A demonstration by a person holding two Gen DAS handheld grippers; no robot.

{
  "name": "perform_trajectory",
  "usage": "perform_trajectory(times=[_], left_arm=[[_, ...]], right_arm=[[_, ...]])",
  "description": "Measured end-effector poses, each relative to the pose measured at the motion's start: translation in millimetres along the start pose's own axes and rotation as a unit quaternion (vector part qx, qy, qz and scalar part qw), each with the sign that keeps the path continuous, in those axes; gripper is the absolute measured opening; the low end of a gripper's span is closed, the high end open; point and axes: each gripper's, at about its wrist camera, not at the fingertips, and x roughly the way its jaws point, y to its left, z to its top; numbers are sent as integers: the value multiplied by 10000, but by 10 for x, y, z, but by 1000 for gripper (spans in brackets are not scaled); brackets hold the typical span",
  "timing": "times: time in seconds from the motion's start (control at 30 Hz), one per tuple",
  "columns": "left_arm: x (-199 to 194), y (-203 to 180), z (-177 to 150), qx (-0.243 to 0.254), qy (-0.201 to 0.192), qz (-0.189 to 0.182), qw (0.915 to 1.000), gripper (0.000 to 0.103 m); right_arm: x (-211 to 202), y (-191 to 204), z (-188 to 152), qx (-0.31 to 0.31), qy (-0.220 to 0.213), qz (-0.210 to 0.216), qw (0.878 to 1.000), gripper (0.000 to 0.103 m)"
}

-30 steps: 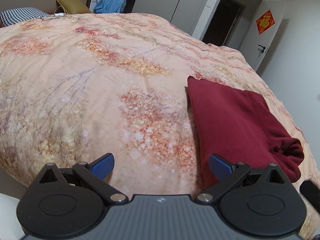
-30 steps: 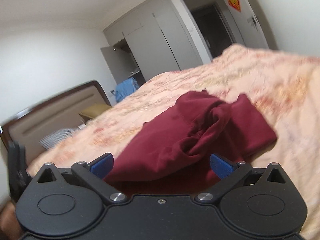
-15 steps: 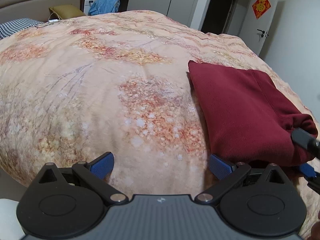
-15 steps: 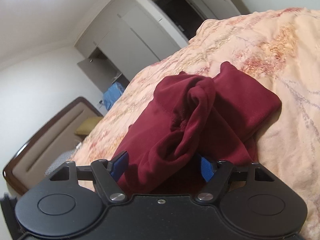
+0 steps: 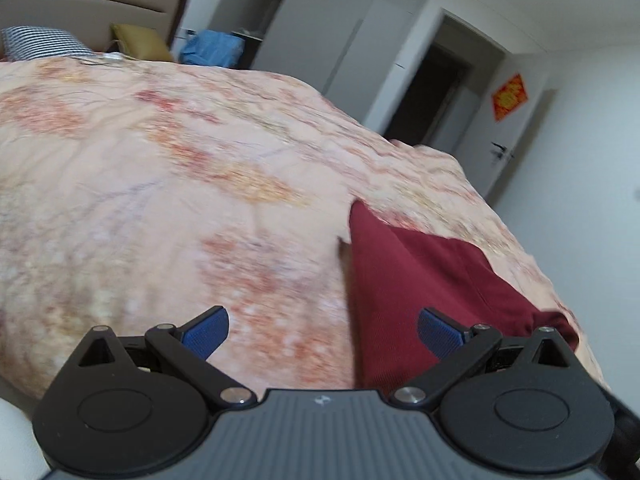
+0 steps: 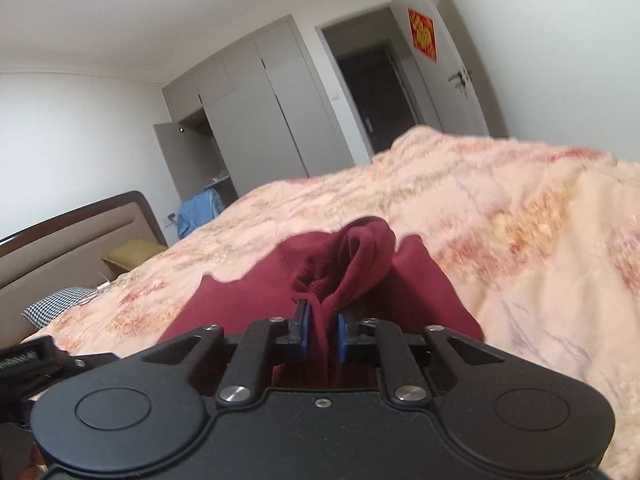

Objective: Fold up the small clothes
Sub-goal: 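Grasp the bunched sweater end with the right tool and tuck it under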

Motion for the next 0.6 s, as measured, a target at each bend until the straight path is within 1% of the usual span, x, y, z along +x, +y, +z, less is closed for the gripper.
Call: perform_trajectory(times=[0.1,0.17,0.23,0.27,0.3,0.33,0.4,0.47,0.5,0.57,0.6], left_arm=[[139,-138,-130,238,296,-162,9991,103],[224,-175,-226,328,477,-226,9981,103],[274,-147,-300,308,584,-222,9976,103],[281,-116,-319,280,583,-251,9976,103],[276,-75,-323,247,578,-306,9976,103],[272,-50,-321,222,584,-350,9974,103],[265,-23,-319,214,580,-389,9973,103],[257,-19,-327,228,560,-393,9974,103],[255,-23,-333,237,546,-390,9975,103],[258,-30,-344,246,532,-376,9976,103],[258,-38,-341,248,530,-364,9976,103]], right_arm=[[-6,-79,-147,0,234,-28,9997,14],[-35,-58,-233,-23,239,-29,9997,14],[-53,-47,-266,-28,210,27,9998,14],[-69,-43,-262,-33,200,46,9998,21],[-80,-53,-239,-13,178,60,9998,31],[-98,-88,-200,25,152,94,9998,37],[-173,-169,-74,140,-100,99,9998,63],[-200,-259,106,245,-340,40,9991,70],[-177,-311,201,321,-396,10,9987,70],[-77,-400,380,525,-361,-10,9980,70],[7,-440,460,637,-235,-10,9977,71]])
